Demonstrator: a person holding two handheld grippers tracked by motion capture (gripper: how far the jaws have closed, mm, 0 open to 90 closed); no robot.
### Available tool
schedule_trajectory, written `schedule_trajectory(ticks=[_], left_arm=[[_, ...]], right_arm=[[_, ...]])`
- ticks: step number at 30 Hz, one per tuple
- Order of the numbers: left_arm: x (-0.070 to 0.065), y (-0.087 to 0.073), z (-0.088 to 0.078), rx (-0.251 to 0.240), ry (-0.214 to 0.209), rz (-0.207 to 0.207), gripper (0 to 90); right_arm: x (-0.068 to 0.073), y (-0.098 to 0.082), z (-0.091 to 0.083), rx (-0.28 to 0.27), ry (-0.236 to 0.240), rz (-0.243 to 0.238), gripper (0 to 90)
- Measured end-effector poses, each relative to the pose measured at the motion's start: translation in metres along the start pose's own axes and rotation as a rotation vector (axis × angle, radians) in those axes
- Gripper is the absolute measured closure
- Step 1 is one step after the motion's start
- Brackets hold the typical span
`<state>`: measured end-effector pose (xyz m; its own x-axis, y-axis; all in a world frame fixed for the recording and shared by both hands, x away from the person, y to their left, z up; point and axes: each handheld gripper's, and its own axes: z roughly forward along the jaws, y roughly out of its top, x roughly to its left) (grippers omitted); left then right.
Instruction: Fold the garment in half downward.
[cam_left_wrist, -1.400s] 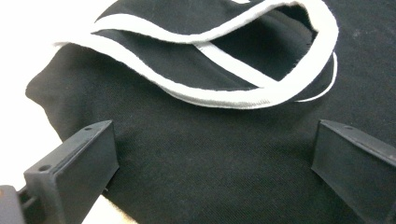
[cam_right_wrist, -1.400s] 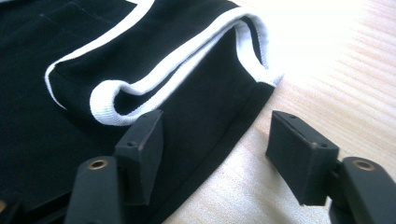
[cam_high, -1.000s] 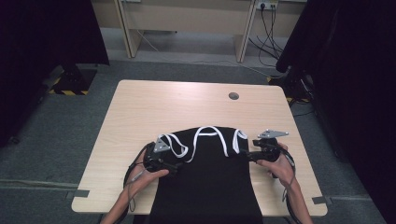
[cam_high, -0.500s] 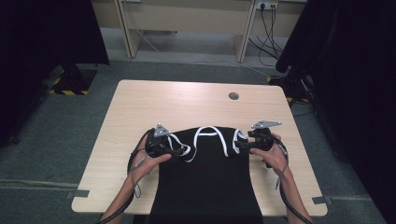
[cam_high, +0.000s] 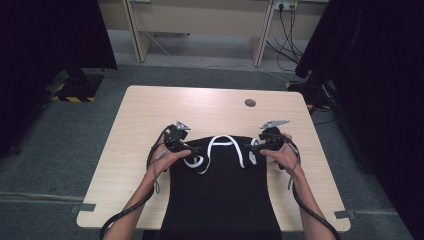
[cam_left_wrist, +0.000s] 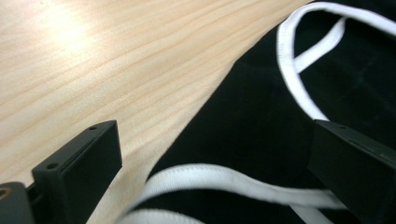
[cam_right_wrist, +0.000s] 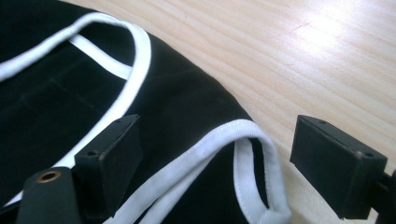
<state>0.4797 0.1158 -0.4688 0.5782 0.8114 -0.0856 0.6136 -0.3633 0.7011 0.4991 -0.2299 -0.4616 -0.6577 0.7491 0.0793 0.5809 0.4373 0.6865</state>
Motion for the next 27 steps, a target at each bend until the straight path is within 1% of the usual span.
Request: schedule_trajectory(ticks=[3,5,7,8,9,10,11,12,13,15,16,17,19,21,23,25,27], left_arm=[[0.003,0.001,0.007,0.025,0.012,0.014,2.0],[0.004,0.0,0.01,0.031,0.018,0.015,2.7],[0.005,-0.001,0.011,0.022,0.027,0.044,4.5],[0.005,-0.002,0.01,0.02,0.021,0.051,6.4],[0.004,-0.002,0.009,0.014,0.017,0.058,10.5],[0.003,-0.003,0.007,0.002,0.01,0.067,15.8],[0.001,-0.004,0.006,-0.008,0.0,0.071,22.5],[-0.002,-0.004,0.004,-0.01,-0.018,0.086,31.0],[-0.004,-0.004,0.003,-0.009,-0.028,0.094,39.4],[-0.007,-0.005,0.001,-0.013,-0.048,0.092,53.9],[-0.008,-0.006,0.001,-0.019,-0.055,0.093,61.2],[-0.01,-0.007,0.001,-0.023,-0.062,0.093,67.1],[-0.011,-0.008,0.0,-0.028,-0.069,0.095,74.2],[-0.013,-0.009,-0.002,-0.038,-0.066,0.101,77.3],[-0.014,-0.008,-0.005,-0.053,-0.061,0.112,78.4],[-0.013,-0.005,-0.008,-0.074,-0.067,0.1,79.1],[-0.014,-0.002,-0.012,-0.075,-0.069,0.107,79.7]], right_arm=[[-0.002,0.002,0.007,0.017,-0.007,-0.009,17.0],[-0.002,0.002,0.011,0.027,-0.006,-0.014,17.4],[-0.002,0.001,0.014,0.034,-0.013,-0.027,17.3],[-0.001,0.001,0.014,0.031,-0.019,-0.033,18.3],[0.0,0.0,0.014,0.028,-0.023,-0.05,20.4],[0.001,0.0,0.014,0.026,-0.019,-0.055,24.5],[0.003,0.0,0.012,0.022,-0.009,-0.07,31.8],[0.004,0.0,0.011,0.023,0.001,-0.074,41.9],[0.006,0.0,0.009,0.024,0.015,-0.082,49.8],[0.008,-0.001,0.007,0.023,0.038,-0.085,65.4],[0.009,-0.001,0.007,0.026,0.051,-0.085,71.3],[0.009,-0.001,0.006,0.03,0.063,-0.087,75.0],[0.011,-0.001,0.006,0.032,0.066,-0.089,78.8],[0.012,-0.001,0.004,0.027,0.073,-0.094,80.2],[0.012,0.001,-0.001,0.0,0.083,-0.092,80.7],[0.012,0.003,-0.007,-0.025,0.084,-0.086,81.1],[0.012,0.006,-0.012,-0.039,0.077,-0.097,81.3]])
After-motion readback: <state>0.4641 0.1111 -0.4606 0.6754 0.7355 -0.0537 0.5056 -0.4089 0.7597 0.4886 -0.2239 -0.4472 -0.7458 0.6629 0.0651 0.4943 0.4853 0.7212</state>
